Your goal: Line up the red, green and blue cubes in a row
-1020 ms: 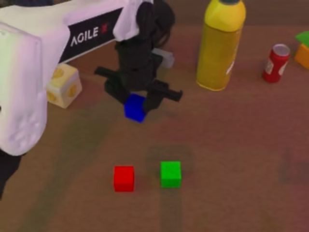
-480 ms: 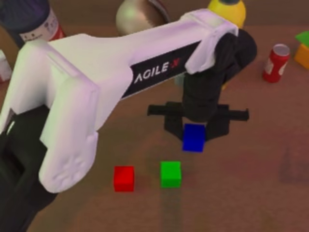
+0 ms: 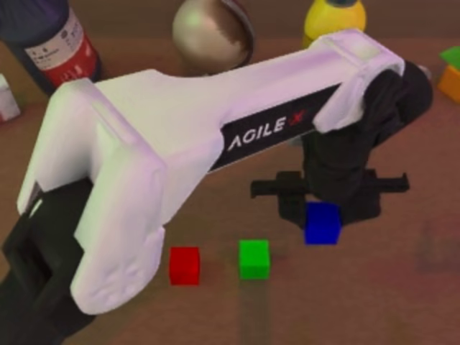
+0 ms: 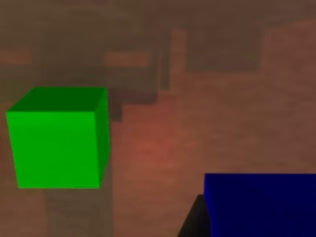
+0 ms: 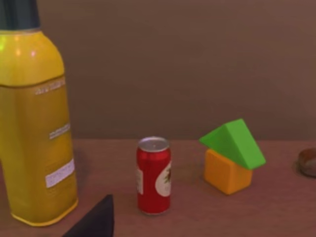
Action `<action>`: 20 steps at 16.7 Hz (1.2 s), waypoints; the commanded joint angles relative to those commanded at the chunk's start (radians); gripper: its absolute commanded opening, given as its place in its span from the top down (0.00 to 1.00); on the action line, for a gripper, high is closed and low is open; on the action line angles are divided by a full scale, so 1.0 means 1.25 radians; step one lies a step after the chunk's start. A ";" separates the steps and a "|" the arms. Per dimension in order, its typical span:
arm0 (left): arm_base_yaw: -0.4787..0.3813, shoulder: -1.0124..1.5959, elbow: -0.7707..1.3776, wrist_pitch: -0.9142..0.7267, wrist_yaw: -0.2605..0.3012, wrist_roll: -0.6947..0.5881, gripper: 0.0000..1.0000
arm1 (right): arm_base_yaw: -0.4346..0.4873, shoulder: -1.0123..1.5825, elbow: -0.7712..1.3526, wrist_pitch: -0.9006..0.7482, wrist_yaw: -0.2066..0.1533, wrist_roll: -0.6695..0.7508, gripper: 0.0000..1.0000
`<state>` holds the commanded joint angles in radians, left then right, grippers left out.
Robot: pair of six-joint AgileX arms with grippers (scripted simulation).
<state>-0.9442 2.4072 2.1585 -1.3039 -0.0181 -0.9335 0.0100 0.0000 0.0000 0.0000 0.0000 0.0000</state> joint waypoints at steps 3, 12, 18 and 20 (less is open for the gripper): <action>0.004 0.000 -0.005 0.004 0.001 0.002 1.00 | 0.000 0.000 0.000 0.000 0.000 0.000 0.00; 0.000 0.034 -0.163 0.197 0.000 0.000 1.00 | 0.000 0.000 0.000 0.000 0.000 0.000 0.00; 0.000 0.034 -0.163 0.197 0.000 0.000 0.77 | 0.000 0.000 0.000 0.000 0.000 0.000 0.00; 0.000 0.034 -0.163 0.197 0.000 0.000 0.62 | 0.000 0.000 0.000 0.000 0.000 0.000 0.00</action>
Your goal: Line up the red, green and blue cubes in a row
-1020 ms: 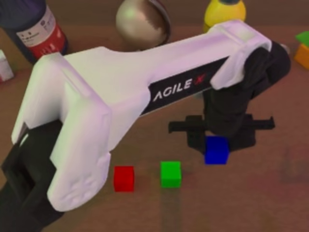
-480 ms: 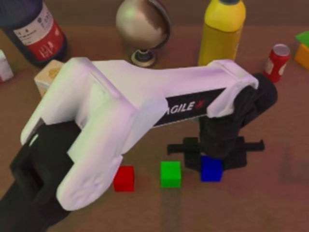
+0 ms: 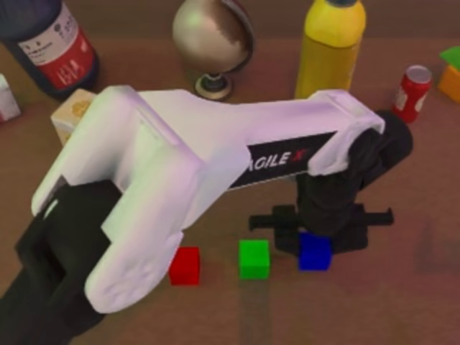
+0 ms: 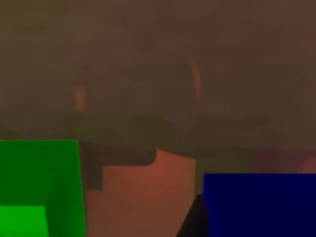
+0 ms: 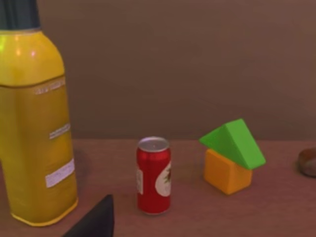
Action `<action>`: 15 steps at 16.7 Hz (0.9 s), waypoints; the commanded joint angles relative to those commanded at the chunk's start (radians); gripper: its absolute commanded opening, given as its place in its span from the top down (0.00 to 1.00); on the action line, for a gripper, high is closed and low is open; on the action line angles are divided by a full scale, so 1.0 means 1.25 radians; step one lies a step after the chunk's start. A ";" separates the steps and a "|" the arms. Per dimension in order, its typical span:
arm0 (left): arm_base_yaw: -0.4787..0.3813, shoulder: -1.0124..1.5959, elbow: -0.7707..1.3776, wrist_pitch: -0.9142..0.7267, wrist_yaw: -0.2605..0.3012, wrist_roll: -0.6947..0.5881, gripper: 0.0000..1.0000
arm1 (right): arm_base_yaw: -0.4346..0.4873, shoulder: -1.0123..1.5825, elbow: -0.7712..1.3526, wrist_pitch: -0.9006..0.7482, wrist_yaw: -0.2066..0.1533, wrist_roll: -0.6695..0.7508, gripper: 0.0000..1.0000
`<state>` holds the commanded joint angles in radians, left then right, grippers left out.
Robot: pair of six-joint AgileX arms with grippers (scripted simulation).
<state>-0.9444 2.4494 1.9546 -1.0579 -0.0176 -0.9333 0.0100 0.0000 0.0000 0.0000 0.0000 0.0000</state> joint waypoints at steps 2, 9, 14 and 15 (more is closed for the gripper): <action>0.000 0.000 0.000 0.000 0.000 0.000 0.47 | 0.000 0.000 0.000 0.000 0.000 0.000 0.00; 0.000 0.000 0.000 0.000 0.000 0.000 0.00 | 0.000 0.000 0.000 0.000 0.000 0.000 0.00; 0.000 0.000 0.000 0.000 0.000 0.000 0.00 | 0.000 0.000 0.000 0.000 0.000 0.000 0.00; 0.000 0.000 0.000 0.000 0.000 0.000 0.00 | 0.000 0.000 0.000 0.000 0.000 0.000 0.00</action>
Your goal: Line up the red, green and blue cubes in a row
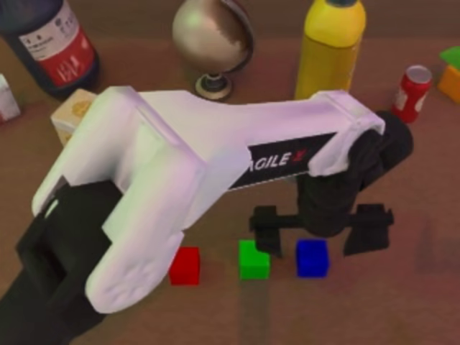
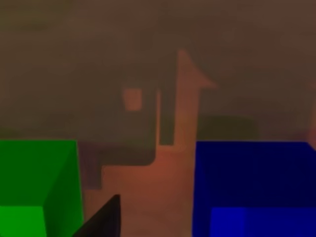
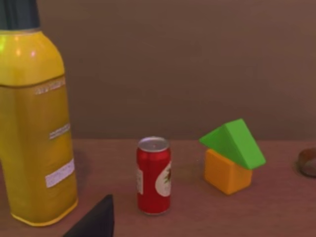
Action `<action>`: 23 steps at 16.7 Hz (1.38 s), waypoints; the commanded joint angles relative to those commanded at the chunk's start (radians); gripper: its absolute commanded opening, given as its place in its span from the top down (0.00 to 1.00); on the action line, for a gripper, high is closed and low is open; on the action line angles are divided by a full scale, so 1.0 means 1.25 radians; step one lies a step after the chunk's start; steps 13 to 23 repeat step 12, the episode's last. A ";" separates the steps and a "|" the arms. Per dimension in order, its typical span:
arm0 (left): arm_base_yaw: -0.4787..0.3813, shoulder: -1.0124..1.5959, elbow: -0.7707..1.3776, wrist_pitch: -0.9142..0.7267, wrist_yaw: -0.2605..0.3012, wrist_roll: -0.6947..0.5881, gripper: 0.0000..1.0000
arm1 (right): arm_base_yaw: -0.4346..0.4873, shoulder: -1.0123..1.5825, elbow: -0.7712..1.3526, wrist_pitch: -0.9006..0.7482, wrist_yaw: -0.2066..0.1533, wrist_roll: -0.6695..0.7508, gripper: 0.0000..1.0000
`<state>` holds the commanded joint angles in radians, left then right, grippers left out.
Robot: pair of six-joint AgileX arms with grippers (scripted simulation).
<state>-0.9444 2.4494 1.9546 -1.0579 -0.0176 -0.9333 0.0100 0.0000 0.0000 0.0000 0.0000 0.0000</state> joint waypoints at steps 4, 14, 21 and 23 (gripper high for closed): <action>0.001 -0.002 0.014 -0.014 0.000 -0.001 0.00 | 0.000 0.000 0.000 0.000 0.000 0.000 0.00; 0.014 -0.044 0.146 -0.190 -0.001 -0.004 0.00 | 0.000 0.000 0.000 0.000 0.000 0.000 0.00; 0.014 -0.044 0.146 -0.190 -0.001 -0.004 0.00 | 0.000 0.000 0.000 0.000 0.000 0.000 0.00; 0.014 -0.044 0.146 -0.190 -0.001 -0.004 0.00 | 0.000 0.000 0.000 0.000 0.000 0.000 0.00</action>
